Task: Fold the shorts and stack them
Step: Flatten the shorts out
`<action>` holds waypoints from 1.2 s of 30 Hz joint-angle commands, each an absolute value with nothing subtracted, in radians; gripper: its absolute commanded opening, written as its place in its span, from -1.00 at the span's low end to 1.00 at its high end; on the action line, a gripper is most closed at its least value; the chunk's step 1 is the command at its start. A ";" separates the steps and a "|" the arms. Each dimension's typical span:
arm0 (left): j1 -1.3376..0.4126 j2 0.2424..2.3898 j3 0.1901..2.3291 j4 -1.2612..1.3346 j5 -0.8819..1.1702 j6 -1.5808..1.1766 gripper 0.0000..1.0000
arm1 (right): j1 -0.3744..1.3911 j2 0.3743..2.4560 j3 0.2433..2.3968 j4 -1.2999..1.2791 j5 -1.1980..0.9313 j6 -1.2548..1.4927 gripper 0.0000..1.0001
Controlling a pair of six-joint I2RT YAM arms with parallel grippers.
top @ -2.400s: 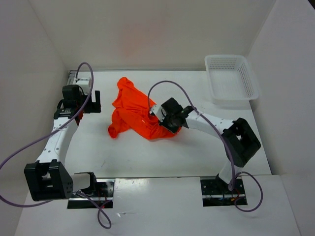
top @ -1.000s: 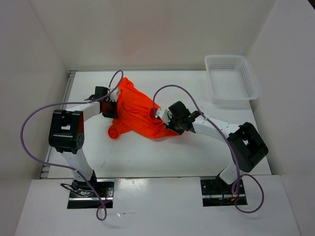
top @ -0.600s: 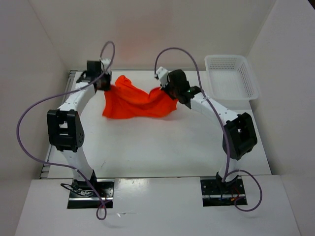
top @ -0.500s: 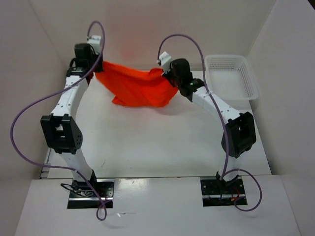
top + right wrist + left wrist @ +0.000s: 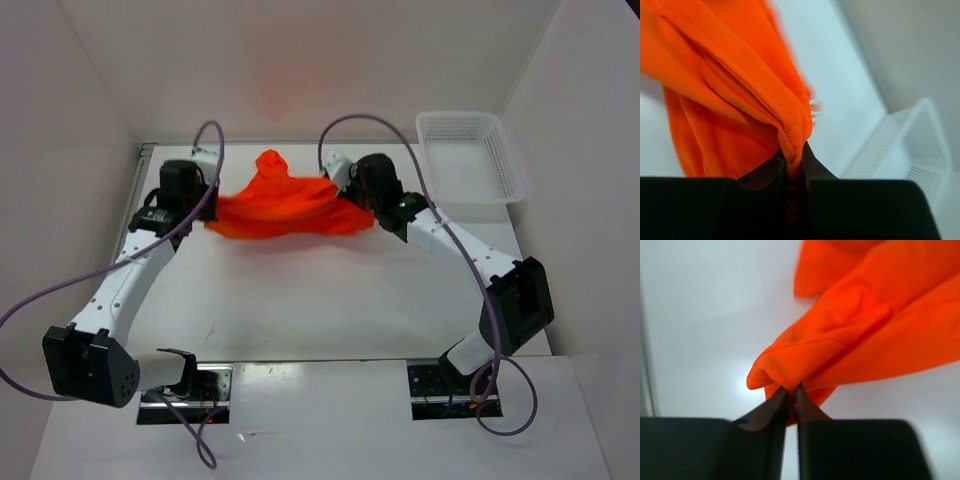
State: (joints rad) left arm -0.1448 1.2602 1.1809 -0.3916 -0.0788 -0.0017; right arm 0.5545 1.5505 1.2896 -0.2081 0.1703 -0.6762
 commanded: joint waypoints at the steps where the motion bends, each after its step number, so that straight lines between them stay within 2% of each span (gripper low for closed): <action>1: -0.207 1.142 1.039 -0.646 -0.032 0.000 -0.53 | 0.623 1.456 1.135 -0.320 0.072 -0.753 -0.99; 2: -0.256 1.115 1.004 -0.710 0.003 0.000 -0.22 | 0.632 1.444 1.100 -0.342 0.054 -0.753 -0.99; 3: -0.277 1.064 1.003 -0.769 0.088 0.000 0.41 | 0.646 1.431 1.032 -0.374 0.042 -0.776 -0.99; 4: -0.294 1.040 1.003 -0.870 0.131 0.000 0.51 | 0.646 1.404 0.999 -0.388 0.028 -0.788 -0.99; 6: -0.307 0.985 1.003 -0.897 0.190 0.000 0.61 | 0.646 1.393 0.916 -0.399 0.017 -0.811 -0.99; 9: -0.307 1.003 0.994 -0.798 0.095 0.000 0.58 | 0.646 1.368 0.853 -0.408 0.017 -0.842 -0.99; 10: -0.307 1.023 0.994 -0.761 0.060 0.000 0.43 | 0.646 1.368 0.842 -0.399 0.026 -0.842 -0.99; 13: -0.276 1.139 0.985 -0.666 0.000 0.000 0.21 | 0.646 1.368 0.842 -0.388 0.026 -0.851 -0.99; 17: -0.265 1.348 0.968 -0.631 -0.038 0.000 0.15 | 0.646 1.368 0.832 -0.379 0.026 -0.851 -0.99; 20: -0.265 1.405 0.940 -0.583 -0.066 0.000 0.01 | 0.646 1.368 0.821 -0.368 0.026 -0.851 -0.99; 24: -0.244 1.428 0.930 -0.552 -0.087 0.000 0.01 | 0.646 1.359 0.821 -0.357 0.014 -0.832 -0.99; 26: -0.235 1.437 0.887 -0.487 -0.150 0.000 0.19 | 0.646 1.359 0.811 -0.348 0.002 -0.822 -0.99; 31: -0.235 1.494 0.876 -0.443 -0.169 0.000 0.26 | 0.646 1.359 0.811 -0.339 -0.023 -0.813 -0.99; 36: -0.225 1.549 0.867 -0.407 -0.169 0.000 0.26 | 0.646 1.359 0.811 -0.330 -0.032 -0.802 -0.99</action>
State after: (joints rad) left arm -0.2321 1.5227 0.8742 -0.4553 -0.1539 -0.0032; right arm 0.6502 1.3933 0.8238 -0.3779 -0.0090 -0.8242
